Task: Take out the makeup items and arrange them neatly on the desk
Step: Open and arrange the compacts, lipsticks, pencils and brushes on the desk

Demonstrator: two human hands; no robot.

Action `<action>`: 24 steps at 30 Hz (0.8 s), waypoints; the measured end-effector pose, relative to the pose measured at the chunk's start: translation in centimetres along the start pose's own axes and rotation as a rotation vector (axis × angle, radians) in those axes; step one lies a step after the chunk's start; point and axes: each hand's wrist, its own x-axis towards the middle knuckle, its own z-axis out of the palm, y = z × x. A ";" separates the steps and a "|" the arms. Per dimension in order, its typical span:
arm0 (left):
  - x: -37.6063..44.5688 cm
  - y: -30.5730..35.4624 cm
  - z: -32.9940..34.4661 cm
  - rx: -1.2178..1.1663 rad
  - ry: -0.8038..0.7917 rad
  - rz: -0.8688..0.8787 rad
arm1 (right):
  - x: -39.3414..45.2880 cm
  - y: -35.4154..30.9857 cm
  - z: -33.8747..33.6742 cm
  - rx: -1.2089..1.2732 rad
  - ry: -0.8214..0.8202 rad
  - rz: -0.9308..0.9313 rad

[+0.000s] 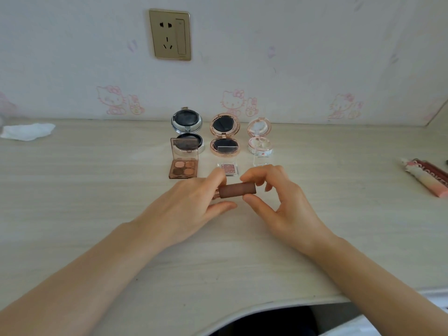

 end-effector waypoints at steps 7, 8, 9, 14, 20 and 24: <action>-0.2 0.0 0.9 -0.158 0.010 -0.050 | 0.5 -0.1 0.0 0.170 0.091 0.126; -0.2 -0.1 1.0 -0.195 0.012 -0.064 | 0.6 -0.1 -0.1 0.218 0.116 0.144; -0.2 -0.3 1.0 -0.243 0.013 -0.086 | 0.6 -0.1 -0.3 0.270 0.134 0.154; -0.1 -0.9 1.3 -0.348 0.073 -0.159 | 0.8 -0.4 -0.9 0.417 0.171 0.110; 0.2 -1.1 1.5 -0.455 0.116 -0.254 | 1.0 0.0 -0.9 0.461 0.271 0.109; 0.6 -0.3 1.4 -0.755 0.156 -0.384 | 1.1 0.3 -0.6 0.426 0.275 0.118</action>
